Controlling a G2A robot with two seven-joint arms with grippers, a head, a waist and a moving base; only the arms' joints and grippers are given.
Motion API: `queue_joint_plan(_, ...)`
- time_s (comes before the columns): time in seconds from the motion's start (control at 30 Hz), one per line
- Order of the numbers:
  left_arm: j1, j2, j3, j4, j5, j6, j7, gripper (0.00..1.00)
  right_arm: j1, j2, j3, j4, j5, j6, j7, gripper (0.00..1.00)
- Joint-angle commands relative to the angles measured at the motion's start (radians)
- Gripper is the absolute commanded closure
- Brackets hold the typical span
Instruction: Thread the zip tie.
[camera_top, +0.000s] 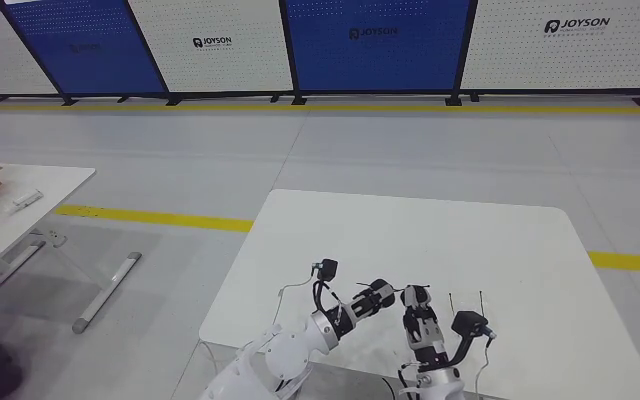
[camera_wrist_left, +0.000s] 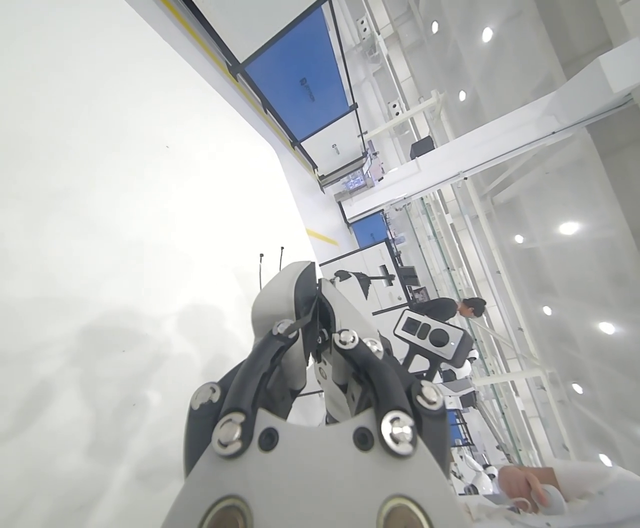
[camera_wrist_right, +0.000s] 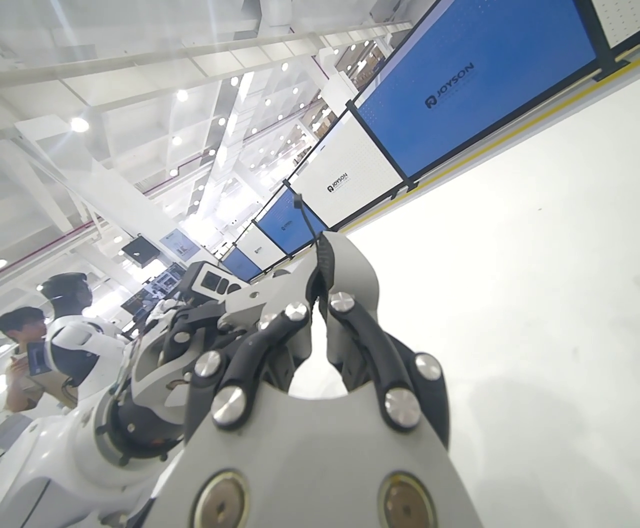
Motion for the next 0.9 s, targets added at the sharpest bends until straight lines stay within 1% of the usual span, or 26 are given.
queue_joint_plan(0.0,-0.002,0.0,0.001,0.001,0.003,0.006,0.001,1.0,-0.002,0.0,0.0,-0.001,-0.003,0.0,-0.004,1.0)
queue_joint_plan(0.13,-0.004,-0.001,0.005,0.002,-0.004,0.008,0.007,1.0,-0.003,0.001,0.0,0.001,-0.007,0.002,-0.008,1.0)
queue_joint_plan(0.17,-0.004,-0.001,0.006,0.003,-0.005,0.008,0.008,0.94,-0.003,0.001,0.0,0.002,-0.008,0.003,-0.009,1.0)
queue_joint_plan(0.2,-0.004,-0.001,0.006,0.003,-0.005,0.009,0.008,0.75,-0.003,0.001,0.0,0.002,-0.009,0.004,-0.009,1.0)
queue_joint_plan(0.23,-0.005,-0.001,0.007,0.004,-0.004,0.01,0.007,0.52,-0.003,0.001,0.0,0.003,-0.011,0.005,-0.009,1.0)
queue_joint_plan(0.3,-0.006,-0.002,0.009,0.005,-0.007,0.011,0.008,0.43,-0.002,0.002,0.0,0.005,-0.013,0.01,-0.009,1.0)
queue_joint_plan(0.33,-0.006,-0.002,0.009,0.006,-0.009,0.011,0.009,0.31,-0.001,0.002,-0.001,0.006,-0.014,0.012,-0.009,1.0)
queue_joint_plan(0.37,-0.007,-0.002,0.01,0.006,-0.01,0.011,0.009,0.24,0.0,0.002,-0.001,0.006,-0.014,0.013,-0.009,1.0)
queue_joint_plan(0.43,-0.006,-0.002,0.011,0.005,-0.013,0.009,0.01,0.21,0.0,0.002,-0.001,0.007,-0.016,0.017,-0.012,1.0)
queue_joint_plan(0.5,-0.004,-0.001,0.01,0.002,-0.014,0.006,0.011,0.24,0.001,0.002,0.001,0.007,-0.017,0.019,-0.016,1.0)
queue_joint_plan(0.6,0.001,0.0,0.005,-0.004,-0.017,0.001,0.015,0.36,0.0,0.002,0.005,0.01,-0.017,0.022,-0.022,1.0)
queue_joint_plan(0.63,0.003,0.0,0.004,-0.005,-0.017,0.0,0.015,0.38,0.0,0.003,0.007,0.01,-0.016,0.023,-0.023,1.0)
queue_joint_plan(0.67,0.004,0.001,0.002,-0.007,-0.018,-0.001,0.016,0.48,0.0,0.003,0.009,0.011,-0.016,0.024,-0.023,1.0)
queue_joint_plan(0.77,0.008,0.001,-0.001,-0.01,-0.019,-0.003,0.019,0.6,-0.003,0.004,0.014,0.01,-0.015,0.024,-0.027,1.0)
queue_joint_plan(0.8,0.009,0.002,-0.001,-0.01,-0.019,-0.003,0.019,0.66,-0.004,0.004,0.015,0.009,-0.014,0.023,-0.028,1.0)
queue_joint_plan(0.83,0.009,0.002,-0.001,-0.01,-0.019,-0.002,0.02,0.7,-0.005,0.004,0.017,0.008,-0.014,0.023,-0.028,1.0)
queue_joint_plan(0.87,0.008,0.001,0.001,-0.009,-0.018,-0.001,0.019,0.78,-0.006,0.005,0.018,0.007,-0.014,0.022,-0.028,1.0)
